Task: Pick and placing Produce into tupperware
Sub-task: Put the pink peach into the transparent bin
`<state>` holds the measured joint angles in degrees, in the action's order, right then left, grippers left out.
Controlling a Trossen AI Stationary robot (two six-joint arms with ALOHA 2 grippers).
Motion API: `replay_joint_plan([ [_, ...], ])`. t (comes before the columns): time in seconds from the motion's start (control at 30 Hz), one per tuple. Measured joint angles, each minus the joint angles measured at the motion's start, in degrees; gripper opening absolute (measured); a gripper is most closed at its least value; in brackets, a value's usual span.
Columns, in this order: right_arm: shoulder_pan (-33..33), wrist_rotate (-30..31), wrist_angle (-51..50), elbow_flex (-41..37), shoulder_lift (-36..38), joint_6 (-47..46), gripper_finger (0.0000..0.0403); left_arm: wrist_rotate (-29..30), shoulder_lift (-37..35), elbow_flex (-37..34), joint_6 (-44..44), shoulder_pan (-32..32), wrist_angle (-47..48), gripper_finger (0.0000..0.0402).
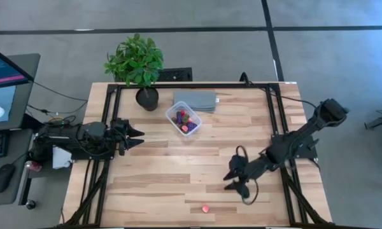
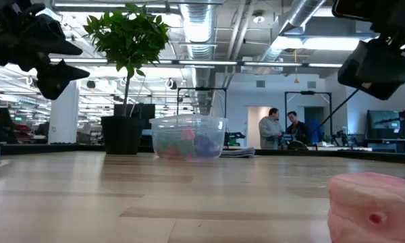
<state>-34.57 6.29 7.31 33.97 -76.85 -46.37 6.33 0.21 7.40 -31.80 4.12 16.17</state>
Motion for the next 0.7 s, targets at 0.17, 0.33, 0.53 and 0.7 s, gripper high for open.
replay_joint_plan([
  [0.17,-1.2,-1.8,-1.3,5.8,-9.0,3.6,0.0248,0.0,0.0,0.0,-1.9,0.0,0.6,0.0219],
  [0.33,-1.1,-1.6,-1.4,10.9,-15.7,7.7,0.0248,-0.1,0.0,0.0,-2.4,0.0,1.5,0.0219],
  [0.53,-1.2,-1.7,-3.9,17.9,-22.9,13.7,0.0248,-3.6,0.0,0.0,-3.3,0.0,3.5,0.0219],
  [0.7,-1.4,-1.7,-5.7,23.7,-27.8,17.7,0.0248,-6.1,0.0,0.0,-3.6,0.0,5.2,0.0219],
])
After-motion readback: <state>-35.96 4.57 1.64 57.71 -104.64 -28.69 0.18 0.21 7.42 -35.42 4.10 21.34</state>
